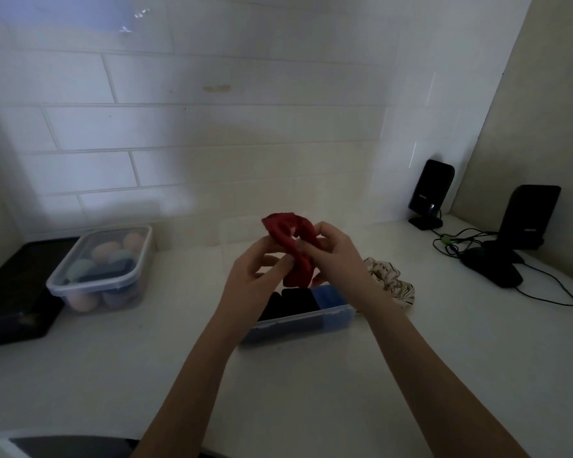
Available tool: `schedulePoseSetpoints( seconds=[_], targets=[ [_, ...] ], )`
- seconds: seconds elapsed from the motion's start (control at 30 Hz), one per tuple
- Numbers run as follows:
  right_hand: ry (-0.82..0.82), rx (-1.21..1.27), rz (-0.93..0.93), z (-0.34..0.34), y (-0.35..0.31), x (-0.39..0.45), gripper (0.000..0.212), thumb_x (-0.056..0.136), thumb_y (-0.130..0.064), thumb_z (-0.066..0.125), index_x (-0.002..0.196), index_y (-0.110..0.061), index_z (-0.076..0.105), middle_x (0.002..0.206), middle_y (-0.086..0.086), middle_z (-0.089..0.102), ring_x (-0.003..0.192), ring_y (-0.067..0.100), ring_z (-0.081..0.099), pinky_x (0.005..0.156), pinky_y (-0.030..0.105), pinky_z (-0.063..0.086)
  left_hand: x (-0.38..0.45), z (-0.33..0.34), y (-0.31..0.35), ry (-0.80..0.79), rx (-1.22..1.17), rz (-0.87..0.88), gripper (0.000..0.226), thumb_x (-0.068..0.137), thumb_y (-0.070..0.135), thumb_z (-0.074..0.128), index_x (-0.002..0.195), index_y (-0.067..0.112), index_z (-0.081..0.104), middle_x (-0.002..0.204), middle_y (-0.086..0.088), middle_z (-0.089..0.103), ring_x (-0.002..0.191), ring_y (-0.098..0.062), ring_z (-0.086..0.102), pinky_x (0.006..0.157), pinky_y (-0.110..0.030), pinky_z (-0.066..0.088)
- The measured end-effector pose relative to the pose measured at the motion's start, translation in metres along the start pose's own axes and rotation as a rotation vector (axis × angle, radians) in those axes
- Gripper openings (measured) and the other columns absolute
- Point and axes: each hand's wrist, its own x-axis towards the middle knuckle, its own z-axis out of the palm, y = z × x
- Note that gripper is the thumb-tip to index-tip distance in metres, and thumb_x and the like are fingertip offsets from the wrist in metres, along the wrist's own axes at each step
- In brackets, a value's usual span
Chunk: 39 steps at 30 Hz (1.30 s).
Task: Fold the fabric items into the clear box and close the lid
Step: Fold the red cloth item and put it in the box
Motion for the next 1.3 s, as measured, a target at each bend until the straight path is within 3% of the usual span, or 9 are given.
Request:
schedulePoseSetpoints(
  seconds=[0.17,0.33,0.43,0.6,0.73,0.87,0.97,1.1,1.3],
  targets=[
    [-0.041,-0.201,-0.157,0.012,0.002,-0.002,0.013,0.088,-0.007,0.055,0.084,-0.020,0.054,0.076,0.001,0.059,0.059,0.015,0.062,0.039,0.024,0.050,0.001,-0.003,-0.011,0.072,0.046,0.028,0.023,0.089,0.019,0.056,0.111,0.026,0.061,0.104,-0.009,0.063,0.090,-0.024,0.064,0.080,-0.033,0.058],
    [-0.051,-0.283,-0.302,0.016,0.004,0.004,0.011,0.087,-0.006,0.057,0.094,-0.013,0.061,0.086,-0.005,0.059,0.078,0.015,0.061,0.061,0.024,0.056,0.006,-0.010,-0.015,0.219,0.163,-0.001,0.021,0.089,0.027,0.056,0.108,0.023,0.062,0.109,-0.003,0.056,0.089,-0.020,0.060,0.071,-0.005,0.046],
    [-0.098,-0.210,-0.280,0.016,0.002,0.004,0.012,0.090,-0.008,0.056,0.096,-0.016,0.062,0.090,-0.003,0.062,0.084,0.013,0.062,0.070,0.024,0.056,0.007,-0.010,-0.013,0.211,0.203,-0.033,0.022,0.091,0.029,0.051,0.108,0.020,0.062,0.111,-0.004,0.053,0.088,-0.012,0.057,0.071,-0.001,0.042],
    [-0.060,-0.179,-0.250,0.017,0.002,0.004,0.009,0.089,-0.016,0.060,0.095,-0.022,0.060,0.102,-0.003,0.060,0.096,0.010,0.059,0.074,0.021,0.052,0.003,-0.010,-0.006,0.062,-0.043,-0.176,0.019,0.084,0.047,0.046,0.090,0.034,0.058,0.103,-0.004,0.064,0.097,-0.017,0.064,0.089,-0.033,0.052],
    [-0.132,-0.092,-0.177,0.017,0.002,0.001,0.018,0.086,-0.016,0.065,0.100,-0.021,0.054,0.113,0.000,0.059,0.099,0.017,0.063,0.079,0.029,0.058,0.000,-0.015,-0.006,0.067,-0.001,-0.219,0.013,0.082,0.035,0.062,0.093,0.028,0.064,0.093,-0.001,0.071,0.089,-0.017,0.069,0.080,-0.028,0.056],
    [-0.259,0.070,-0.066,0.014,0.000,-0.001,0.032,0.084,-0.004,0.066,0.111,-0.013,0.051,0.092,0.005,0.068,0.084,0.019,0.068,0.078,0.036,0.058,-0.001,-0.027,-0.007,0.001,0.015,-0.253,0.010,0.082,0.027,0.065,0.091,0.025,0.068,0.089,0.000,0.073,0.087,-0.014,0.069,0.074,-0.019,0.055],
    [-0.259,0.068,-0.028,0.014,0.002,-0.002,0.037,0.082,-0.002,0.068,0.113,-0.016,0.054,0.084,0.005,0.068,0.077,0.016,0.068,0.072,0.030,0.059,0.000,-0.037,-0.012,-0.031,0.195,-0.202,0.011,0.078,0.029,0.070,0.089,0.027,0.068,0.086,0.002,0.073,0.082,-0.011,0.069,0.074,-0.023,0.056],
    [-0.189,-0.059,-0.003,0.019,0.014,0.000,0.023,0.077,-0.002,0.072,0.095,-0.013,0.063,0.085,0.016,0.069,0.076,0.018,0.066,0.072,0.032,0.057,0.000,-0.048,-0.023,0.109,0.354,-0.129,0.030,0.070,0.017,0.078,0.084,0.019,0.052,0.079,0.003,0.070,0.069,-0.010,0.067,0.062,-0.021,0.055],
    [-0.326,-0.275,0.057,0.033,0.023,0.003,0.028,0.077,-0.011,0.074,0.098,-0.018,0.057,0.087,0.000,0.065,0.077,0.015,0.062,0.074,0.034,0.057,-0.003,-0.057,-0.029,0.014,0.656,-0.012,0.018,0.073,0.007,0.072,0.079,0.024,0.071,0.072,0.015,0.065,0.069,-0.002,0.060,0.061,-0.007,0.040]
  ],
)
